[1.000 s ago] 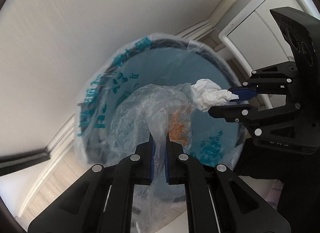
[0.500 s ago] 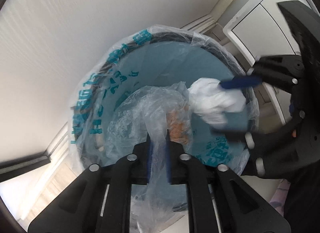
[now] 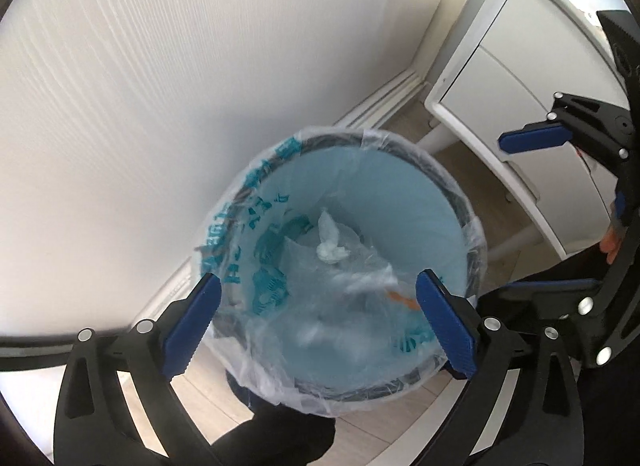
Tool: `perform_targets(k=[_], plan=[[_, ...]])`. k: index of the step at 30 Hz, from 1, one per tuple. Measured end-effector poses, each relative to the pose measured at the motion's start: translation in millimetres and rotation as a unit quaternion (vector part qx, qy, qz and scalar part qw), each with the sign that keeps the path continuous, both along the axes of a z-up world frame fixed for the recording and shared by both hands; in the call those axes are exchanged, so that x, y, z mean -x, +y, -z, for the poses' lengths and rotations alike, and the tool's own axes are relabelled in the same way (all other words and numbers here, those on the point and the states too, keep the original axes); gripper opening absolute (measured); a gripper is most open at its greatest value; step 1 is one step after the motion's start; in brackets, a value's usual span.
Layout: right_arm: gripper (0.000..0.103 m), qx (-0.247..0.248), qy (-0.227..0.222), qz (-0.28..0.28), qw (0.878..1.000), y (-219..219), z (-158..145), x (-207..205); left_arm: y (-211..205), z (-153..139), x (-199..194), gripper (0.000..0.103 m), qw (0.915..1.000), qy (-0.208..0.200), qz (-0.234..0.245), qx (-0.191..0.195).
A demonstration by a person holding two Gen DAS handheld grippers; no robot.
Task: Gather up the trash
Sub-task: 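Carry bag and tissue over the bin and open both tools, then move both tools back toward the water bottle on the nightstand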
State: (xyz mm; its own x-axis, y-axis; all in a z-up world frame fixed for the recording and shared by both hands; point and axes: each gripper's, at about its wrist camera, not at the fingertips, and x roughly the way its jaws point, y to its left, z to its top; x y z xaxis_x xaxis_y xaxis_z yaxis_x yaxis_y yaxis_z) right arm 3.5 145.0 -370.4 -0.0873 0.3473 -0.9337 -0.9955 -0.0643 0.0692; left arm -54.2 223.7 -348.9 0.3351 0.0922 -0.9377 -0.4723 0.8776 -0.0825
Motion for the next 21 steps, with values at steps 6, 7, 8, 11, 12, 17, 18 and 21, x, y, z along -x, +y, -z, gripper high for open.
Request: perform_targets(k=[6, 7, 8, 11, 12, 17, 18, 21], plan=[[0.096, -0.039, -0.004, 0.021, 0.999, -25.0, -61.4, -6.7, -9.3, -33.1, 2.7, 0.095, 0.9996, -0.021, 0.006, -0.019], [0.096, -0.048, -0.007, 0.025, 0.999, -30.8, -71.9, -8.0, -11.7, -39.7, 2.5, 0.095, 0.9993, -0.026, 0.01, -0.023], [0.096, -0.054, -0.009, 0.031, 0.998, -34.8, -80.2, -8.5, -15.2, -50.3, 2.0, 0.095, 0.9988, -0.036, 0.014, -0.031], [0.096, -0.074, -0.012, 0.054, 0.996, -49.5, -107.6, -11.9, -25.8, -73.2, 1.3, 0.095, 0.9972, -0.06, 0.02, -0.04], [0.096, -0.082, -0.012, 0.063, 0.995, -54.2, -115.9, -13.3, -28.9, -79.1, 1.0, 0.095, 0.9968, -0.065, 0.021, -0.042], [0.096, -0.133, -0.012, 0.115, 0.984, -91.2, -167.9, -27.0, -49.9, -119.3, -4.9, 0.095, 0.9924, -0.097, 0.048, -0.058], [0.096, -0.143, -0.015, 0.128, 0.981, -102.1, -180.1, -31.6, -53.8, -126.5, -6.5, 0.095, 0.9912, -0.102, 0.056, -0.062], [0.096, -0.163, -0.024, 0.157, 0.974, -130.4, -206.4, -45.2, -68.5, -147.8, -15.0, 0.095, 0.9873, -0.116, 0.08, -0.073]])
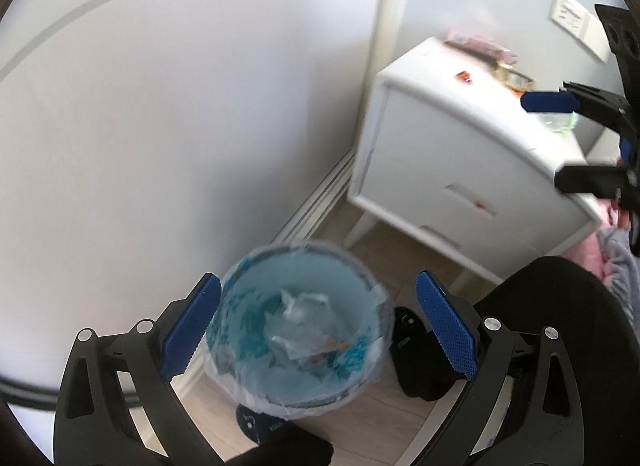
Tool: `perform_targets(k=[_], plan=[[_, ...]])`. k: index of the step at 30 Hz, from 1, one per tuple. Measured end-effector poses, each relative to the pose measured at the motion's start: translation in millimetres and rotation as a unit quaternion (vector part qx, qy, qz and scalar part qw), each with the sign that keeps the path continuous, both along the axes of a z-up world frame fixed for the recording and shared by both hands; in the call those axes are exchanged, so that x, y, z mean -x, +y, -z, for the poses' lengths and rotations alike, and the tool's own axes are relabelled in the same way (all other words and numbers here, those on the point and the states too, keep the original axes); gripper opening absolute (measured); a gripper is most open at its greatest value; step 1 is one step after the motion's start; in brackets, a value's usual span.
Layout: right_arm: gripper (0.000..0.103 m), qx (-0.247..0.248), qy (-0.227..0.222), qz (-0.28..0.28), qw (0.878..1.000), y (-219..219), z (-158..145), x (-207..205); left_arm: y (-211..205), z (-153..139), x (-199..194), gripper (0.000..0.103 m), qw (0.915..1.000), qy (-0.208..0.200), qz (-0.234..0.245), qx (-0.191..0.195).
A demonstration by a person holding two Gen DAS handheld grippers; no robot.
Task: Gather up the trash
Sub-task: 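Move both tools back toward the water bottle on the nightstand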
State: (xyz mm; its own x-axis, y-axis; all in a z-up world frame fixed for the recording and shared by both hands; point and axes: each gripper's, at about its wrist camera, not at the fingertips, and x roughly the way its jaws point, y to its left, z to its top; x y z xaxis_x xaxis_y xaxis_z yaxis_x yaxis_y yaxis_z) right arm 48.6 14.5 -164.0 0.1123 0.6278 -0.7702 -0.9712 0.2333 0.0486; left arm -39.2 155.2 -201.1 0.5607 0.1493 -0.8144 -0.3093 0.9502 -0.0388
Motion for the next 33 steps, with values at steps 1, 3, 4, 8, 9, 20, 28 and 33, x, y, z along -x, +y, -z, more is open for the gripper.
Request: perform_targets(k=[1, 3, 4, 8, 9, 20, 28, 33], plan=[[0.096, -0.003, -0.005, 0.01, 1.0, -8.9, -6.6, -4.5, -3.2, -6.4, -1.6, 0.095, 1.0, -0.004, 0.007, -0.002], [0.096, -0.003, -0.016, 0.027, 1.0, -23.5, -16.0, -11.0, -10.7, -20.6, -6.3, 0.095, 0.9997, -0.015, 0.021, -0.002], [0.096, -0.003, -0.023, 0.038, 0.999, -34.4, -21.7, -16.1, -15.3, -26.8, -11.0, 0.095, 0.9994, -0.02, 0.027, 0.0], [0.096, -0.006, -0.034, 0.07, 0.997, -68.7, -35.8, -29.3, -36.3, -45.7, -29.6, 0.095, 0.9979, -0.031, 0.056, -0.007], [0.096, -0.006, -0.037, 0.075, 0.996, -76.5, -38.6, -32.6, -41.1, -48.7, -33.6, 0.095, 0.9973, -0.033, 0.064, -0.009], [0.096, 0.027, -0.072, 0.119, 0.99, -170.2, -62.3, -78.1, -111.1, -94.9, -96.1, 0.095, 0.9822, -0.052, 0.179, -0.023], [0.096, 0.045, -0.074, 0.134, 0.987, -212.4, -62.7, -105.3, -152.1, -114.3, -146.0, 0.095, 0.9682, -0.055, 0.242, -0.032], [0.096, 0.062, -0.076, 0.127, 0.987, -219.7, -57.8, -115.7, -177.2, -117.0, -177.5, 0.095, 0.9577, -0.051, 0.281, -0.036]])
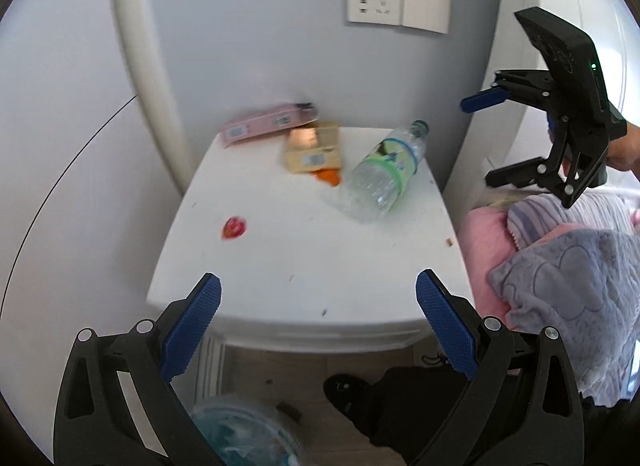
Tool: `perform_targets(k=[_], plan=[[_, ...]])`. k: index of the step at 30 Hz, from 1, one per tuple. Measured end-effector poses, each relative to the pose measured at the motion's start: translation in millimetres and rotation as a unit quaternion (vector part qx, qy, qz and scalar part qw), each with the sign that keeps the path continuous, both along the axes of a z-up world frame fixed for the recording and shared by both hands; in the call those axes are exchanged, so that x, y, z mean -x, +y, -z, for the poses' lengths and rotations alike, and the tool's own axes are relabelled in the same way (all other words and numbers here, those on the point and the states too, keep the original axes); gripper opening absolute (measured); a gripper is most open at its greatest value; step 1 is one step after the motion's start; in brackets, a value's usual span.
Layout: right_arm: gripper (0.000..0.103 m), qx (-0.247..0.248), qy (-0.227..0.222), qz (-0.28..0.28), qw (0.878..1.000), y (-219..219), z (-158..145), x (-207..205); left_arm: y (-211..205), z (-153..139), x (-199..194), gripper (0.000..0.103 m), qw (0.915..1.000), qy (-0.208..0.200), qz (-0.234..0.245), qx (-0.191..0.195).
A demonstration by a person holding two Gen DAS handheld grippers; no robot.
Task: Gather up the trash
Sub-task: 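Move both tools back toward the water bottle on the nightstand, then close the left tool around the green-labelled water bottle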
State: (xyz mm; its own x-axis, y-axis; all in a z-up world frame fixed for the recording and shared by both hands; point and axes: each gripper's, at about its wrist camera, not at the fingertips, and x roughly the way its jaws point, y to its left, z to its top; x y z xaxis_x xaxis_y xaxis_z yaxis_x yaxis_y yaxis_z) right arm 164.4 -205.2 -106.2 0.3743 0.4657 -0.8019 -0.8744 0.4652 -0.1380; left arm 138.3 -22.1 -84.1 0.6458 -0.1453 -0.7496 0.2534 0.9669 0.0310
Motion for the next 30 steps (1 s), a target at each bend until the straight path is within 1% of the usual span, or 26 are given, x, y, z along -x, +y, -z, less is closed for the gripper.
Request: perform_targets(k=[7, 13, 21, 23, 30], plan=[[0.096, 0.004, 0.016, -0.002, 1.0, -4.6, 11.3, -19.9, -30.6, 6.5, -40.0, 0.095, 0.9987, 0.01, 0.05, -0.008], [0.096, 0.002, 0.033, 0.005, 0.999, -5.2, 21.9, -39.6, -55.3, 20.2, -77.0, 0.095, 0.9952, 0.02, 0.093, -0.024], [0.096, 0.006, 0.041, 0.008, 0.999, -8.3, 28.6, -54.3, -70.0, 44.9, -117.3, 0.095, 0.9895, 0.04, 0.133, -0.041], [0.096, 0.004, 0.045, 0.009, 0.999, -9.1, 30.7, -57.3, -71.7, 51.2, -126.3, 0.095, 0.9882, 0.047, 0.14, -0.04], [0.096, 0.015, 0.054, 0.006, 0.998, -8.4, 41.4, -66.4, -80.6, 64.2, -150.3, 0.095, 0.9823, 0.062, 0.171, -0.046]])
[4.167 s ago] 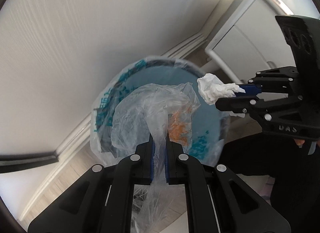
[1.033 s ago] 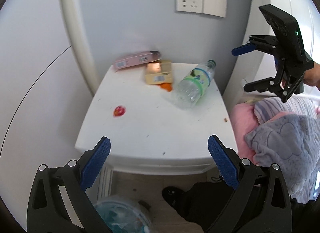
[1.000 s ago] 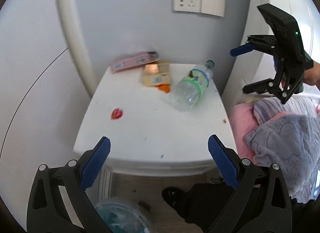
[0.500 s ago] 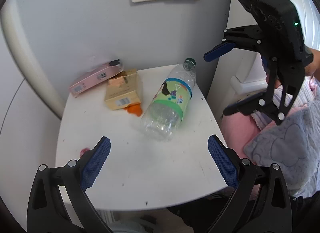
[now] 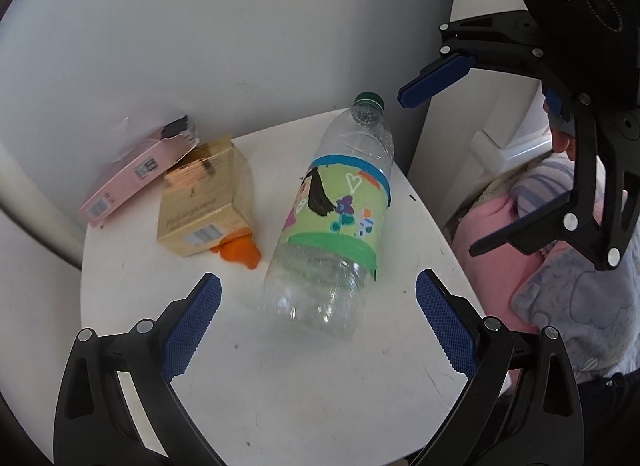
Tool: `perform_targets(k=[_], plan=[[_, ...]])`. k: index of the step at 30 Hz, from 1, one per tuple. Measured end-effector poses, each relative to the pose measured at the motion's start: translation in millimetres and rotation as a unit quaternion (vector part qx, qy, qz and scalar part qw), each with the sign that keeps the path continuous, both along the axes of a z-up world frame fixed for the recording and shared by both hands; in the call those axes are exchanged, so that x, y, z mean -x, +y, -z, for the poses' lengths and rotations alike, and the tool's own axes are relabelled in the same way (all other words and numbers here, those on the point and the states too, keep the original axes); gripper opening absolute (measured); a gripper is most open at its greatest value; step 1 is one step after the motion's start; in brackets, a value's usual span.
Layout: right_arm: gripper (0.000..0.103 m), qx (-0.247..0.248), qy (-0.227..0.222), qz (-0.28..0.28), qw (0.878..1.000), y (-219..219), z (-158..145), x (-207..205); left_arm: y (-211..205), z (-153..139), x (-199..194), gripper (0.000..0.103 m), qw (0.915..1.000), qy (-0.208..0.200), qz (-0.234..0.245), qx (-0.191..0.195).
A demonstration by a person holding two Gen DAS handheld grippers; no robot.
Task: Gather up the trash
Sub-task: 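Close the left tool around the green-labelled water bottle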
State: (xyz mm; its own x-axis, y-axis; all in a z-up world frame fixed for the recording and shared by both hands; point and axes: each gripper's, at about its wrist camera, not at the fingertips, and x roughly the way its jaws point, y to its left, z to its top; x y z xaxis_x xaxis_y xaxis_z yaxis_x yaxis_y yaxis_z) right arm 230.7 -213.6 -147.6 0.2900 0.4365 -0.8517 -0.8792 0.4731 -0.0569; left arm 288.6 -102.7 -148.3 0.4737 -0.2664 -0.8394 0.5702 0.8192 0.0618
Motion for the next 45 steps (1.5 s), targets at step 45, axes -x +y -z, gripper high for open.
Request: perform_targets(k=[45], plan=[[0.095, 0.121, 0.008, -0.195, 0.973, 79.1, 47.1, 5.8, 32.5, 21.6, 12.6, 0.061, 0.9903, 0.055, 0.128, -0.009]])
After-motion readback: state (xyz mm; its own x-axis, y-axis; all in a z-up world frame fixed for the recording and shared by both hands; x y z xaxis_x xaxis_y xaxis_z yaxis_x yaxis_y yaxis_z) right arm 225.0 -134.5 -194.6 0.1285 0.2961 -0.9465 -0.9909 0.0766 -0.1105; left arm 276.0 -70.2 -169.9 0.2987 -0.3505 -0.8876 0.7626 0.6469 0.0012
